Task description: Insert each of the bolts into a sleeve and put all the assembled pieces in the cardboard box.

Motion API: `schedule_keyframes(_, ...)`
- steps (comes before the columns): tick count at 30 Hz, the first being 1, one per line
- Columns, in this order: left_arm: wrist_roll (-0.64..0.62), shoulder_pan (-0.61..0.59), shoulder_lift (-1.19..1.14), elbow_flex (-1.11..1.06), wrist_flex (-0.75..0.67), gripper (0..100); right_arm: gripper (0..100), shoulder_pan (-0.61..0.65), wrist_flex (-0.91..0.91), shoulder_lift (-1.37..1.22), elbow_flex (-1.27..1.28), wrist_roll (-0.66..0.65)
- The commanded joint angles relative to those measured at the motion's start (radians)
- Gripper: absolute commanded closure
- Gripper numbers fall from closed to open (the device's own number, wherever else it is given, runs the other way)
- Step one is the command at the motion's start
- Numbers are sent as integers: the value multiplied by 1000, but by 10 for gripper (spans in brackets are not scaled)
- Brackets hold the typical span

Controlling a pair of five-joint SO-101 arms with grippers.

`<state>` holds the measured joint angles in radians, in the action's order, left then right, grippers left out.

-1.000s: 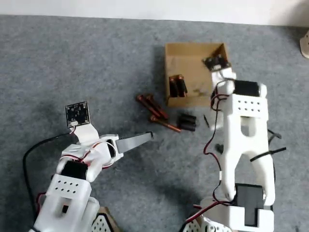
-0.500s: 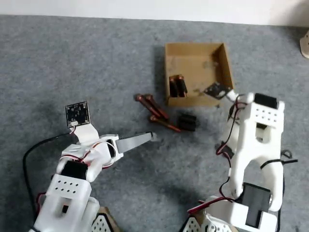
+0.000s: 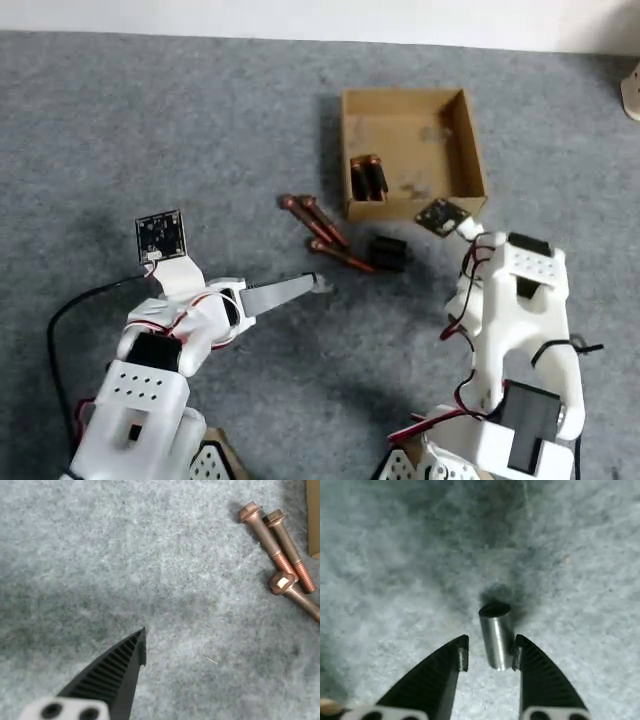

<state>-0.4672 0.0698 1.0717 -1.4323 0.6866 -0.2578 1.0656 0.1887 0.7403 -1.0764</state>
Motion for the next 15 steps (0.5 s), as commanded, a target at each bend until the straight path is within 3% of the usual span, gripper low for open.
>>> schedule_keyframes(1,3,1,-1,2,-2,319,865,-12,-51,28,30,-12)
schedule_keyframes(6,0,1,-1,2,-34,319,882,-12,-151,28,130,-14)
schedule_keyframes(9,-2,1,-1,2,-34,319,998,-12,-191,28,166,-8)
schedule_keyframes(15,-3,2,-7,51,-26,319,993,-13,-193,39,177,72)
